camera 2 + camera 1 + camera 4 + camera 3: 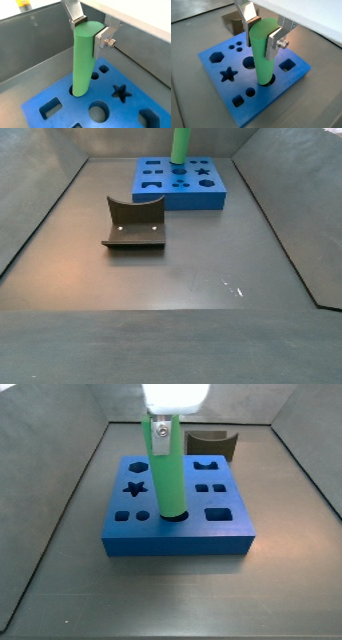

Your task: Insert the oval object.

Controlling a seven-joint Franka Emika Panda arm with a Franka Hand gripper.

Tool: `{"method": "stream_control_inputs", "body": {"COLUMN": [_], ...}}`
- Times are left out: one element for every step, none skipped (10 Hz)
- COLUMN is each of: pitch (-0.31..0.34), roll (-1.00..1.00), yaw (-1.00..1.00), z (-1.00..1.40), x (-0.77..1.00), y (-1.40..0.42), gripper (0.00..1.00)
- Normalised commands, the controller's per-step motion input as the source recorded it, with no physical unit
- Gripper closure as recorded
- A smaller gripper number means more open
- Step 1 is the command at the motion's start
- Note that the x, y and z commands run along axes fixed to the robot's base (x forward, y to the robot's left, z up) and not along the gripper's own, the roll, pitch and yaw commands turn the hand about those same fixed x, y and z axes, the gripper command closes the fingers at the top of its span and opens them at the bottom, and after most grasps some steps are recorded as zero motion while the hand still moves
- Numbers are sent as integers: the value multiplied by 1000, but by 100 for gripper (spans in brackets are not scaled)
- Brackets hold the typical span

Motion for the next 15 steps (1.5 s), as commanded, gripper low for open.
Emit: {"method": "stream_control_inputs", "body": {"pitch": [19, 61, 24, 371, 481, 484, 379, 131, 106, 73, 83, 89, 96, 63, 73], "roll": [96, 100, 20, 379, 413, 407, 210, 11, 0, 0, 0, 0, 11, 0, 10], "yaw": [-974, -60, 0, 0, -26, -40, -211, -297, -291, -220, -200, -186, -114, -66, -54], "z": [0, 0, 0, 0, 126, 129, -51, -89, -89, -120, -137, -157, -174, -209, -254], "x": [0, 126, 0, 251, 169, 157, 363, 223, 189, 223, 266, 171, 54, 23, 0], "y": [0, -166, 0, -220, -126, -114, -40, 0, 0, 0, 0, 0, -63, -97, -71], "gripper": [100, 100, 100, 100, 100, 100, 100, 100, 100, 100, 100, 100, 100, 100, 100]}}
